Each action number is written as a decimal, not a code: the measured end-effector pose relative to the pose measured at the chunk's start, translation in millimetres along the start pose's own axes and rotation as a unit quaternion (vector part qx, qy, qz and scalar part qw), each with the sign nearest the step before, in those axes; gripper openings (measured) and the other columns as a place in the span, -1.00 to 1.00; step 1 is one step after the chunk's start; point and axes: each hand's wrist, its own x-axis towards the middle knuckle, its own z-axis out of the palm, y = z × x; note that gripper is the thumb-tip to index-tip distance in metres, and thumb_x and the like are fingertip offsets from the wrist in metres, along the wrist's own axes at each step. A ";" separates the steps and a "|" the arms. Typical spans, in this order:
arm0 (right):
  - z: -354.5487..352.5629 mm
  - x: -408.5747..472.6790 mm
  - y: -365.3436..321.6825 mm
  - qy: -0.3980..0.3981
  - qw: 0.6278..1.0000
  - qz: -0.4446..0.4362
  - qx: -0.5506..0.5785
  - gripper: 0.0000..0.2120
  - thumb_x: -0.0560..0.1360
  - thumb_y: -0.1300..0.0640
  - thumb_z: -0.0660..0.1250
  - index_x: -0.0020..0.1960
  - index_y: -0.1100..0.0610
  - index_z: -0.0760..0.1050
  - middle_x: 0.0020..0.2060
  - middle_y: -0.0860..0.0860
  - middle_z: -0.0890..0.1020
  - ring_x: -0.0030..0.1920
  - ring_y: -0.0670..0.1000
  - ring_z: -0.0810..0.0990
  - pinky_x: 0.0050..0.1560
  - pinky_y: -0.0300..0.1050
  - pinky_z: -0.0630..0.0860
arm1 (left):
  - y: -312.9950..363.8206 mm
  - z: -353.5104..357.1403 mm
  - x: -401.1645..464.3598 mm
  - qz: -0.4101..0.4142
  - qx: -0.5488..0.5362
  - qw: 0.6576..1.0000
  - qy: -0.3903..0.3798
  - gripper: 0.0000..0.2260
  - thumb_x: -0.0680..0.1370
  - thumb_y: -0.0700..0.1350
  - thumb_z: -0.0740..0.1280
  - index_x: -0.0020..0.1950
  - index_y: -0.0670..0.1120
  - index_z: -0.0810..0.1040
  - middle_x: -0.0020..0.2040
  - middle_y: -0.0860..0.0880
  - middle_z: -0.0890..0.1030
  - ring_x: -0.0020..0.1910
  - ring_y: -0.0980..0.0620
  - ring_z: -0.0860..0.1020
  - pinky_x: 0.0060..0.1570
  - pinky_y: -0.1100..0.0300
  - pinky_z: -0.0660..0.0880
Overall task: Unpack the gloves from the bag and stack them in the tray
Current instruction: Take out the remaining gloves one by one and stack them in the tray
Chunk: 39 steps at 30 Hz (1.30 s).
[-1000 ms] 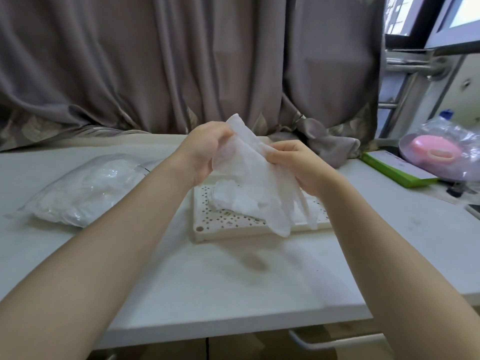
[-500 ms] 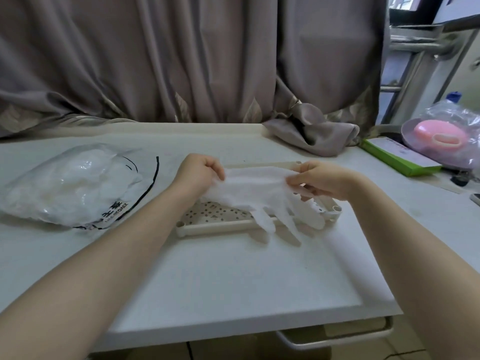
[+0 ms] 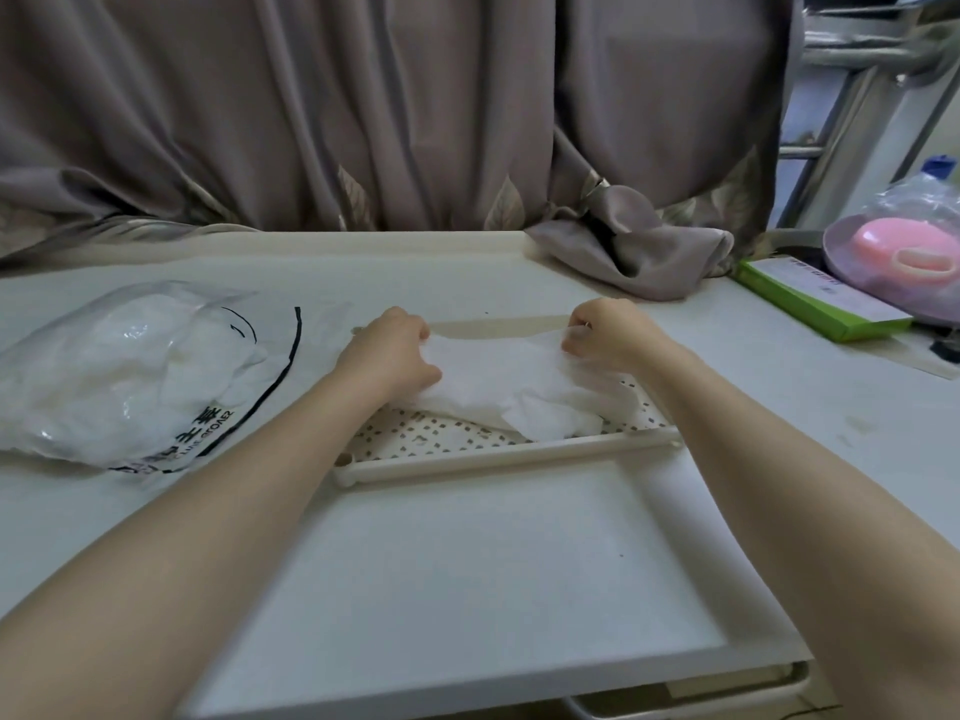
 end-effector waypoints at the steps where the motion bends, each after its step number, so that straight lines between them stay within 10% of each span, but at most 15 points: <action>1: 2.5 0.9 -0.1 -0.010 1.000 -0.004 -0.012 -0.75 0.47 0.15 0.29 0.13 0.17 0.51 0.04 0.13 0.57 -0.04 0.12 0.46 -0.11 -0.13 0.38 | -1.7 -0.7 0.1 -0.002 0.010 1.000 -0.005 -0.52 0.47 -0.06 0.34 0.38 -0.08 0.37 0.36 -0.04 0.32 0.23 -0.06 0.41 0.05 0.14 0.40; 7: 6.8 -24.0 -23.6 0.112 0.988 -0.105 -0.022 -0.47 0.51 0.22 0.21 0.46 0.18 0.18 0.35 0.18 0.35 0.33 0.21 0.31 0.29 -0.01 0.26 | 6.9 -9.7 -8.7 0.119 0.054 0.988 0.078 -0.59 0.54 0.02 0.28 0.36 -0.08 0.40 0.48 -0.07 0.17 0.44 -0.09 0.13 0.36 0.05 0.17; 10: 16.4 -39.9 -45.8 -0.034 0.982 -0.184 0.005 -0.37 0.53 -0.08 0.26 0.49 0.15 0.15 0.47 0.12 0.20 0.48 0.12 0.15 0.45 -0.03 0.09 | 18.7 1.0 -6.8 0.229 0.076 0.970 -0.030 -0.58 0.59 0.01 0.19 0.40 -0.13 0.35 0.44 -0.08 0.32 0.41 -0.05 0.26 0.36 0.12 0.18; 13: 25.4 -48.2 -45.1 -0.175 0.972 -0.131 -0.085 -0.07 0.39 -0.36 0.26 0.53 0.09 -0.05 0.53 0.01 0.03 0.53 0.04 -0.04 0.49 0.05 -0.10 | 7.1 15.2 -5.2 0.144 0.129 0.970 -0.146 -0.34 0.54 0.25 0.13 0.51 -0.10 0.13 0.52 -0.09 0.16 0.47 -0.06 0.17 0.41 0.07 0.16; 20: 19.7 -37.8 -13.3 -0.169 0.985 -0.038 -0.019 -0.04 0.28 -0.41 0.33 0.50 0.03 0.10 0.49 -0.06 0.20 0.48 -0.01 0.15 0.47 0.06 0.06 | -8.6 12.0 -18.0 0.008 0.144 0.968 -0.205 -0.04 0.38 0.49 0.07 0.54 -0.07 -0.19 0.55 -0.08 -0.21 0.53 -0.03 -0.17 0.46 0.05 -0.12; 27: 16.3 -39.2 -20.4 -0.138 0.988 -0.020 -0.060 -0.03 0.30 -0.38 0.34 0.51 0.07 0.05 0.53 -0.02 0.00 0.53 0.03 -0.09 0.49 0.12 -0.10 | -22.3 9.2 -31.8 0.034 0.201 0.972 -0.115 -0.07 0.40 0.48 0.02 0.53 -0.15 0.01 0.53 -0.11 0.09 0.51 -0.08 0.03 0.47 -0.01 -0.11; 30: 8.8 -41.8 -35.9 -0.154 0.984 -0.027 -0.088 -0.03 0.31 -0.42 0.29 0.53 0.01 0.01 0.54 -0.01 -0.11 0.53 0.02 -0.21 0.49 0.11 -0.16 | -36.6 4.4 -37.3 0.081 0.137 0.985 -0.074 -0.17 0.46 0.41 0.05 0.54 -0.07 -0.08 0.56 -0.09 -0.07 0.53 -0.06 -0.09 0.48 0.00 -0.13; 35: 0.6 -51.5 -108.1 -0.042 0.981 -0.172 0.077 -0.53 0.51 -0.12 0.28 0.35 0.06 0.39 0.43 0.03 0.30 0.44 0.02 0.23 0.35 -0.17 0.15 | -57.8 -28.6 -47.4 0.150 -0.056 0.983 0.090 -0.65 0.59 -0.04 0.18 0.34 -0.12 0.43 0.38 -0.07 0.39 0.39 -0.09 0.29 0.36 0.04 0.23; 39: 22.1 -49.3 -172.8 -0.008 0.959 -0.277 0.062 -0.79 0.57 0.13 0.22 0.15 0.12 0.55 0.15 0.03 0.56 0.14 0.04 0.50 0.08 -0.23 0.33 | -93.8 -59.3 -60.0 0.159 -0.004 0.966 0.203 -0.78 0.53 -0.16 0.29 0.15 -0.07 0.59 0.29 -0.07 0.48 0.33 -0.14 0.35 0.32 0.01 0.24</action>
